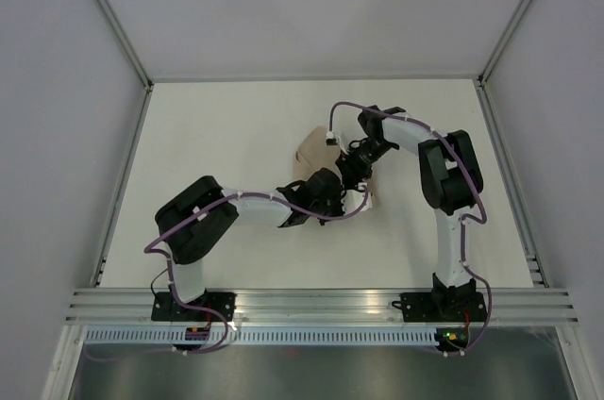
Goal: Fold the napkin, place the utensils inside, and roll it up
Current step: Roll the napkin at the center of the board.
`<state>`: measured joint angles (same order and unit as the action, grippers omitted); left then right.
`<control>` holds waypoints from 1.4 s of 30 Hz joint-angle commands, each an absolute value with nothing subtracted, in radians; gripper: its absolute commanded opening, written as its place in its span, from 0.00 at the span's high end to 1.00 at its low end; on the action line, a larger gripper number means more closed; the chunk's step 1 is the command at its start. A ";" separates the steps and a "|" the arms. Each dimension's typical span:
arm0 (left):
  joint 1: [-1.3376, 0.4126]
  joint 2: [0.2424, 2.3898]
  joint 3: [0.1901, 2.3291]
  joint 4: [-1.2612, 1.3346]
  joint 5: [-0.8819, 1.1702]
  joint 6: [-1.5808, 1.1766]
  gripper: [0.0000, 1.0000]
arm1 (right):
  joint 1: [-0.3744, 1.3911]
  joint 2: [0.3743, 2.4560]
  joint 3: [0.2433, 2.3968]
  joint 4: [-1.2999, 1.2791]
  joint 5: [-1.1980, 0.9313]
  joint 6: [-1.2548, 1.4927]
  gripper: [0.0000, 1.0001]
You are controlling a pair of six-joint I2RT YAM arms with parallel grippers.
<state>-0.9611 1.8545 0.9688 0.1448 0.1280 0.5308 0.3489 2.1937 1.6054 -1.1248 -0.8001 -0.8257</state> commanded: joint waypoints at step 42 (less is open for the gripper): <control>-0.756 2.213 1.450 -0.566 0.861 0.235 0.98 | 0.466 1.149 0.549 -0.256 -0.542 -0.913 0.33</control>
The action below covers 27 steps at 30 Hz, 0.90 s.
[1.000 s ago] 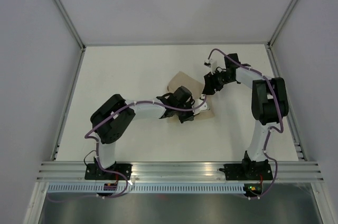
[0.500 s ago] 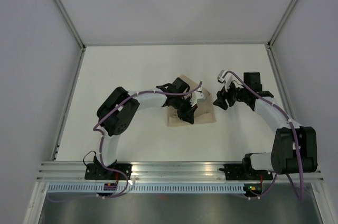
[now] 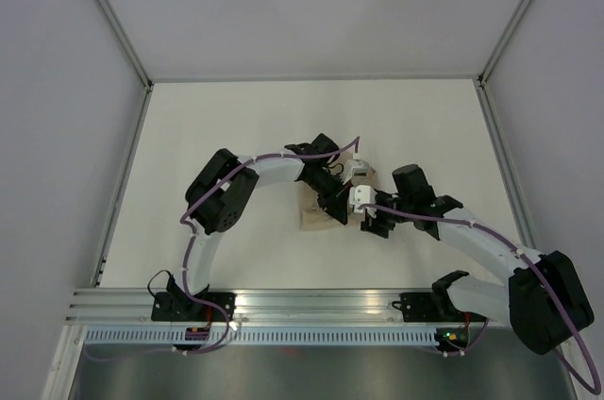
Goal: Fold the napkin, place the utensils inside, and roll it up
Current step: Roll the napkin at the center of the board.
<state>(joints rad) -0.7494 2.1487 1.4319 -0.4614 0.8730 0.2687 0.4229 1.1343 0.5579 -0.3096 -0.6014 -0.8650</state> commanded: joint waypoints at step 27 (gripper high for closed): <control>-0.736 2.249 1.511 -0.591 0.868 0.227 0.89 | 0.716 1.341 0.459 -0.032 -0.235 -0.885 0.75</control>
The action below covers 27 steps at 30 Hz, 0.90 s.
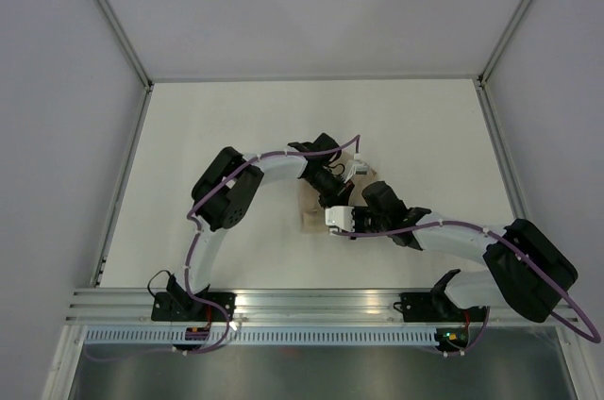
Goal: Fold the napkin, place the utensils inside, and roll it up
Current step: Roll the napkin at the center of the board.
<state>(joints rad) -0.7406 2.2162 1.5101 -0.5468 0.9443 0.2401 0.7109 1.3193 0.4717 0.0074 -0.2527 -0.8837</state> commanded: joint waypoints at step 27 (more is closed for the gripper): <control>-0.601 1.608 0.927 0.297 0.281 -0.175 0.64 | 0.370 1.652 0.859 -0.643 -0.748 -1.067 0.94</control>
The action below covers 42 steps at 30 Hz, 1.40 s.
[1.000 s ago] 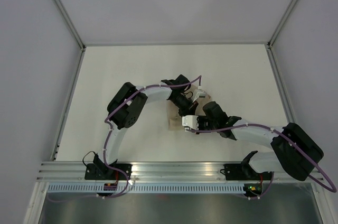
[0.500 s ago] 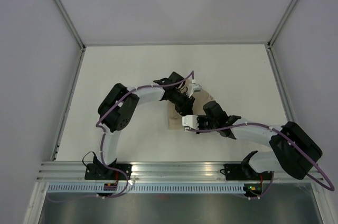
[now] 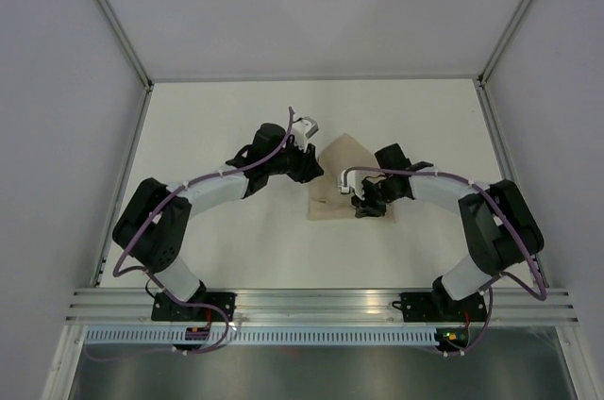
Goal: Fold the napkin, place the utensils inside, and roll it up
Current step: Roll the napkin at the center of the board.
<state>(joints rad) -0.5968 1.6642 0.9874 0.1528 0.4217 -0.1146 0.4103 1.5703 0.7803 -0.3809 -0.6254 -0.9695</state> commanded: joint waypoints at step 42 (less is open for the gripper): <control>-1.069 1.847 1.031 0.178 0.141 0.526 0.50 | 0.187 2.181 1.293 -1.127 -0.885 -1.267 0.96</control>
